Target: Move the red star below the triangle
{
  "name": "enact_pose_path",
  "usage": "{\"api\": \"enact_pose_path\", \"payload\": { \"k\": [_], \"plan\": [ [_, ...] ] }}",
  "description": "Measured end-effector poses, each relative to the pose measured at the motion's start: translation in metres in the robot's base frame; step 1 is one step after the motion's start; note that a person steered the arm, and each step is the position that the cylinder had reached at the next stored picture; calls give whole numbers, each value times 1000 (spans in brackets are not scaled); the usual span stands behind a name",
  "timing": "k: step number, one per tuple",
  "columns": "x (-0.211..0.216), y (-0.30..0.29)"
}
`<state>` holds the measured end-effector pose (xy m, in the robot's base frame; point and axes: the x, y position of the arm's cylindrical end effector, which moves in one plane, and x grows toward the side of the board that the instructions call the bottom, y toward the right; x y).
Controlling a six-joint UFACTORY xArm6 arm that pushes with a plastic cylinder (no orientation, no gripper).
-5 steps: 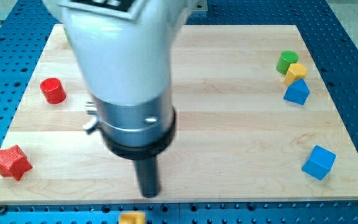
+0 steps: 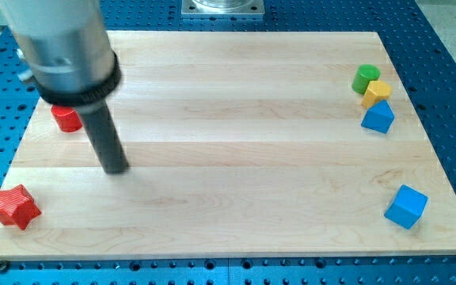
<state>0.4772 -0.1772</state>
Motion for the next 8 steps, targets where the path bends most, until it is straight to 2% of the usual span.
{"api": "enact_pose_path", "payload": {
  "k": [1,2,4,5,6,8],
  "plan": [
    [-22,-107],
    [-10,-127],
    [117,-116],
    [91,-82],
    [58,-8],
    [2,42]
  ]
}}
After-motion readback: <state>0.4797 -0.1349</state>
